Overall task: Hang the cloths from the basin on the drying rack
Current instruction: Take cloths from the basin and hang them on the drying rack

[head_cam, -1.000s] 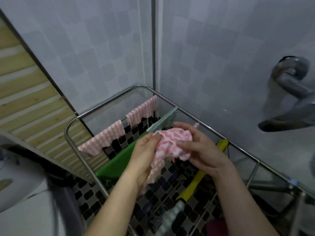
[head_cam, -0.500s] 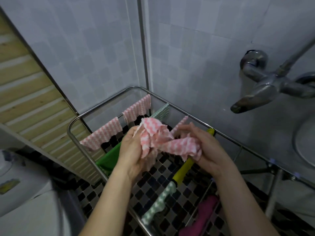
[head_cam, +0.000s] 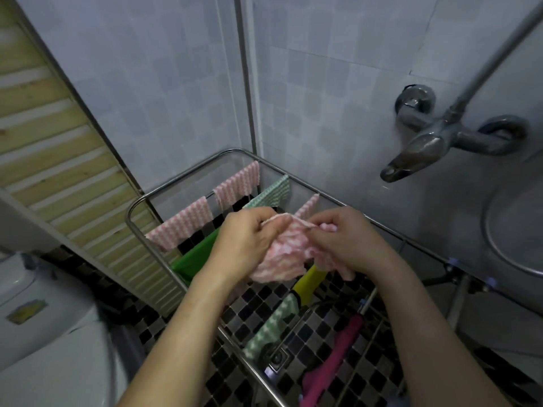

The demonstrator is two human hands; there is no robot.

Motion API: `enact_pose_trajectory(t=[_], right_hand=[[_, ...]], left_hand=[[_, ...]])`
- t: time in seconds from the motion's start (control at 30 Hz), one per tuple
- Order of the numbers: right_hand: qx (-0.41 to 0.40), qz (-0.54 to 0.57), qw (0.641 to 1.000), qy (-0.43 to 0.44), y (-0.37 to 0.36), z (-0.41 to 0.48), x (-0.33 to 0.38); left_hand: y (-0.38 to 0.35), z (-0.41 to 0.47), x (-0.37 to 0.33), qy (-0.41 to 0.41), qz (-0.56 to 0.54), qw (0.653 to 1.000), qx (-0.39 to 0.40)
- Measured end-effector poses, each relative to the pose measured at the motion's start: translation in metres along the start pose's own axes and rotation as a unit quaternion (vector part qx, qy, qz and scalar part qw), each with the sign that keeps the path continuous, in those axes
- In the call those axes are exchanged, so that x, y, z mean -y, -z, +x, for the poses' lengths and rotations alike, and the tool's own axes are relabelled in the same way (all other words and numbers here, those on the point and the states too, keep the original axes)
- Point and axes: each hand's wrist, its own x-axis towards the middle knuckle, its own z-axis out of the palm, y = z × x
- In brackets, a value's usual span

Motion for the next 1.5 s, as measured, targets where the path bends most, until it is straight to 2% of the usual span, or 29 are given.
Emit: enact_pose_trajectory(t=[0.1, 0.2, 0.33, 0.47, 0.63, 0.67, 0.77, 0.83, 0.87, 0.97, 1.07, 1.13, 1.2, 1.33, 1.5], right_hand=[[0.009, -0.121, 0.992, 0.030, 0.011, -0.007, -0.006], [0.001, -0.112, 0.994, 0.018, 0.019, -0.013, -0.011], [0.042, 0.097, 0.994, -0.039, 0.025, -0.027, -0.009], [0.045, 0.250, 0.963, -0.088, 0.023, -0.046, -0.001], [0.008, 0.406, 0.908, -0.107, 0.015, -0.060, 0.009], [-0.012, 0.431, 0.896, -0.109, 0.015, -0.061, 0.010], [-0.079, 0.471, 0.870, -0.119, 0.010, -0.075, 0.013], [-0.096, 0.457, 0.878, -0.109, 0.011, -0.082, 0.014], [-0.103, 0.421, 0.896, -0.098, 0.012, -0.085, 0.014], [-0.170, 0.191, 0.962, -0.090, 0.018, -0.094, 0.009], [-0.234, -0.002, 0.967, -0.096, 0.029, -0.100, -0.007], [-0.247, -0.067, 0.961, -0.109, 0.041, -0.104, -0.022], [-0.248, -0.049, 0.960, -0.122, 0.055, -0.108, -0.036], [-0.240, 0.058, 0.957, -0.150, 0.088, -0.112, -0.075], [-0.228, 0.079, 0.953, -0.182, 0.107, -0.095, -0.138]], left_hand=[[0.004, -0.008, -0.003, 0.004, 0.005, 0.999, 0.048], [0.005, -0.019, -0.008, 0.021, 0.036, 0.995, 0.088], [0.008, -0.031, -0.008, -0.007, 0.118, 0.985, 0.129], [0.015, -0.042, -0.008, 0.020, 0.021, 0.992, 0.124], [0.023, -0.049, -0.015, 0.048, -0.098, 0.994, -0.019], [0.025, -0.051, -0.017, 0.052, -0.126, 0.990, -0.022], [0.030, -0.062, -0.022, 0.032, -0.156, 0.987, 0.037], [0.028, -0.066, -0.026, 0.008, -0.148, 0.987, 0.061], [0.026, -0.065, -0.027, 0.002, -0.145, 0.987, 0.069], [0.015, -0.067, -0.033, 0.000, -0.151, 0.984, 0.094], [-0.005, -0.069, -0.043, -0.020, -0.144, 0.983, 0.111], [-0.023, -0.070, -0.051, -0.022, -0.157, 0.979, 0.125], [-0.043, -0.070, -0.056, -0.012, -0.178, 0.974, 0.143], [-0.090, -0.070, -0.068, 0.023, -0.213, 0.959, 0.183], [-0.151, -0.068, -0.064, 0.081, -0.214, 0.951, 0.208]])
